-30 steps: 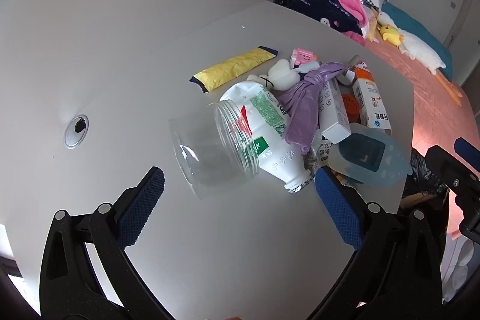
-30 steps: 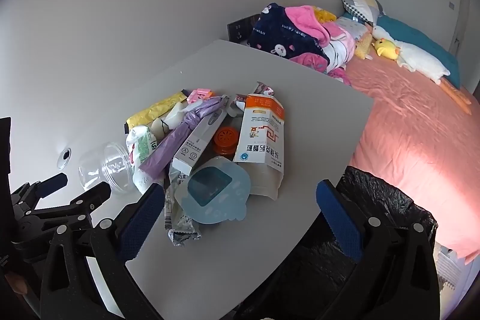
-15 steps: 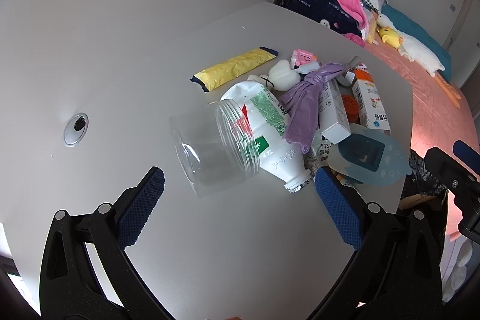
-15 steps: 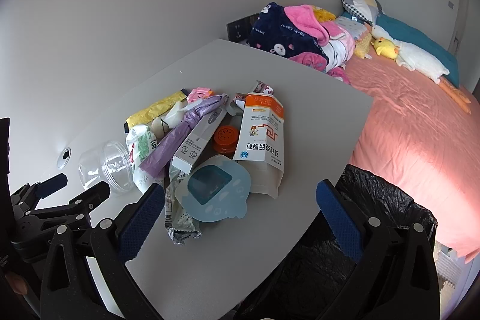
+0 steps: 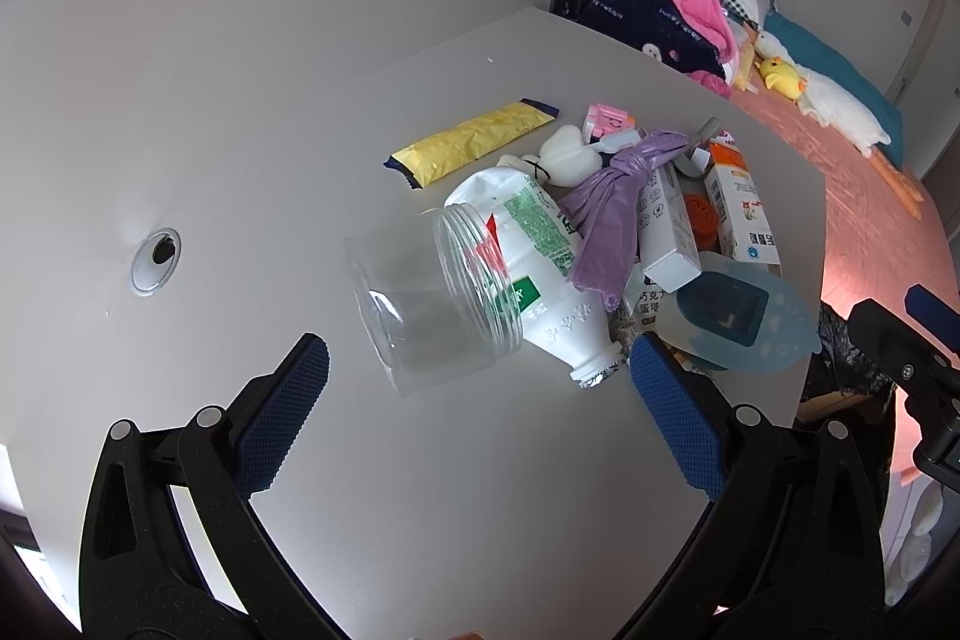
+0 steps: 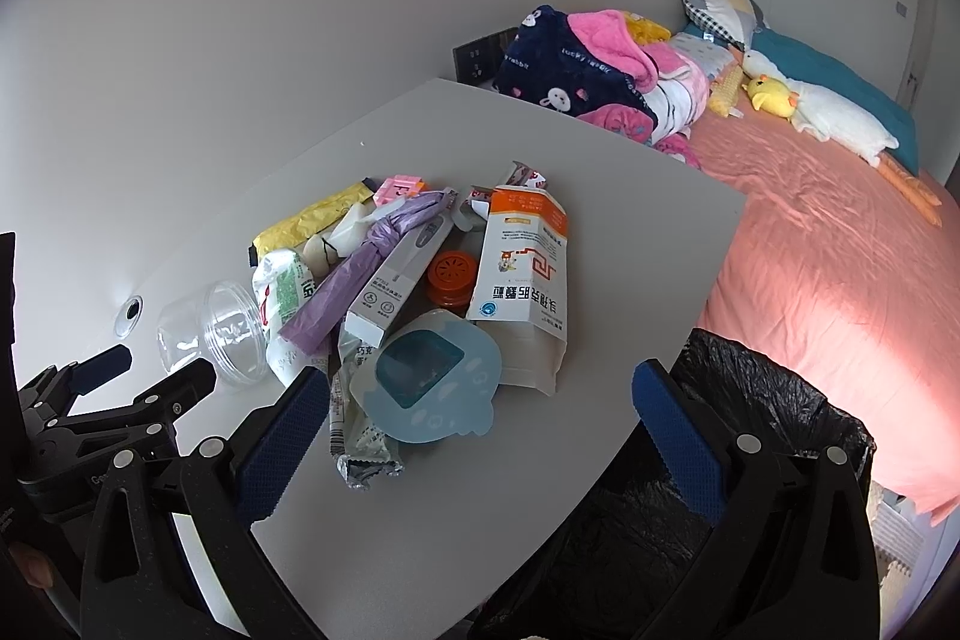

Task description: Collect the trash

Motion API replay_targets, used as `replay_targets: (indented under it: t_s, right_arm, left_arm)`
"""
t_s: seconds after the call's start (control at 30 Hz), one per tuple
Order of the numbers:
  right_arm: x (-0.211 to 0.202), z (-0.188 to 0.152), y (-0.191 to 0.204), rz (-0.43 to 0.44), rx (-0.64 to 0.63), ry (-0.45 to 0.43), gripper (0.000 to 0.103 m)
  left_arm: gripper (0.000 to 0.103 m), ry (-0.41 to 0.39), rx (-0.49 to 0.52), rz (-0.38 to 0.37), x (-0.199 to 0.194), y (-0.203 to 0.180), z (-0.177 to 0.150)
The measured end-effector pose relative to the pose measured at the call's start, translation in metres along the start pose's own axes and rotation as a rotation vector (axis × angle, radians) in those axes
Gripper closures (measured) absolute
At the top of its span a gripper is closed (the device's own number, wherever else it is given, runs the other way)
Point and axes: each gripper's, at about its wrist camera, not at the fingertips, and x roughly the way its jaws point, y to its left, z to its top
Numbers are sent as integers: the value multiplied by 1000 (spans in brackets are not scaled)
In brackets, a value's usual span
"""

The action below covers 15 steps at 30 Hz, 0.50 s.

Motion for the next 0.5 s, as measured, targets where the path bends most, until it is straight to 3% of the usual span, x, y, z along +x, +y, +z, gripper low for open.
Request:
replay_targets:
  t_s: [0.5]
  right_arm:
    - [1,0,0,0,0,1,3]
  left_arm:
    - [6,-2,5,-2,-1,-1,0]
